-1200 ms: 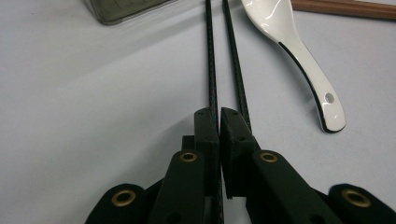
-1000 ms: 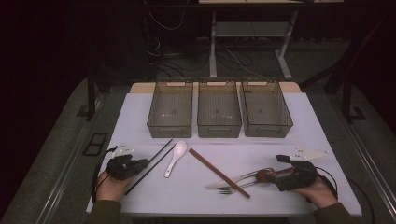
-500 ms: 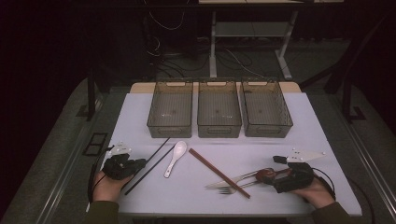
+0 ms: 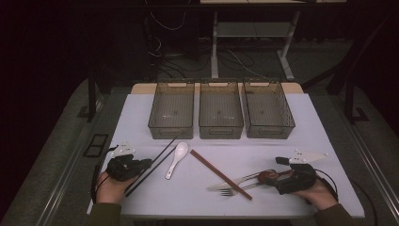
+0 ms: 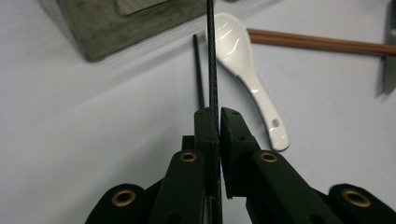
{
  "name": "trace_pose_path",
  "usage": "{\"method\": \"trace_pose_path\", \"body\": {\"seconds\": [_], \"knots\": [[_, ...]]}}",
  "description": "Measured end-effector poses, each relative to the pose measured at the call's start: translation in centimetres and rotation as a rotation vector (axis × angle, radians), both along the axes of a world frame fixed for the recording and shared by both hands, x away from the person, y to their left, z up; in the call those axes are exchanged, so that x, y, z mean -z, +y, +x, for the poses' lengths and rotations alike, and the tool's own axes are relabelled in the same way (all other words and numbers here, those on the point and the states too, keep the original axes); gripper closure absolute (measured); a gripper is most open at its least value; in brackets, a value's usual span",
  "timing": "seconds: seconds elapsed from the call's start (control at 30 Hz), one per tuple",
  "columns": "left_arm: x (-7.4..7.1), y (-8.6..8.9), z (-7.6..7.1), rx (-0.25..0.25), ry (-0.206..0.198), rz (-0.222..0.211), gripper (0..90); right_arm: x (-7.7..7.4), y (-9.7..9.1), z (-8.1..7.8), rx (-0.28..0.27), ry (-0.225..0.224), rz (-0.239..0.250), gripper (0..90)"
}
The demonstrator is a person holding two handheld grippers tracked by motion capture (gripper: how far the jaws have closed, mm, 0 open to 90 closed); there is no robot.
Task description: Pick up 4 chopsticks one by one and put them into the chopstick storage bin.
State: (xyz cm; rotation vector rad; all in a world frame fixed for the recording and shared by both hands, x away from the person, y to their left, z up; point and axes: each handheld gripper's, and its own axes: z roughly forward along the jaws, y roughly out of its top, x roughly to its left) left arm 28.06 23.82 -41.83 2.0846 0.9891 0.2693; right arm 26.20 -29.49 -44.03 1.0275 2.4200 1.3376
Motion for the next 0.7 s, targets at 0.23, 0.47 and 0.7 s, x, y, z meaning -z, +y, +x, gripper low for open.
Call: {"method": "trace_pose_path", "body": {"seconds": [0.23, 0.47, 0.7], "knots": [[-0.8, -1.3, 0.1, 0.047, -0.019, -0.023, 85.4, 0.0, 0.0, 0.0, 0.002, 0.003, 0.001, 5.0], [-1.4, -2.1, 0.3, 0.065, -0.035, -0.064, 85.4, 0.0, 0.0, 0.0, 0.004, 0.003, 0.003, 5.0], [-1.9, -2.7, 0.8, 0.072, -0.045, -0.085, 85.4, 0.0, -0.1, 0.1, 0.006, -0.002, 0.007, 5.0]]}}
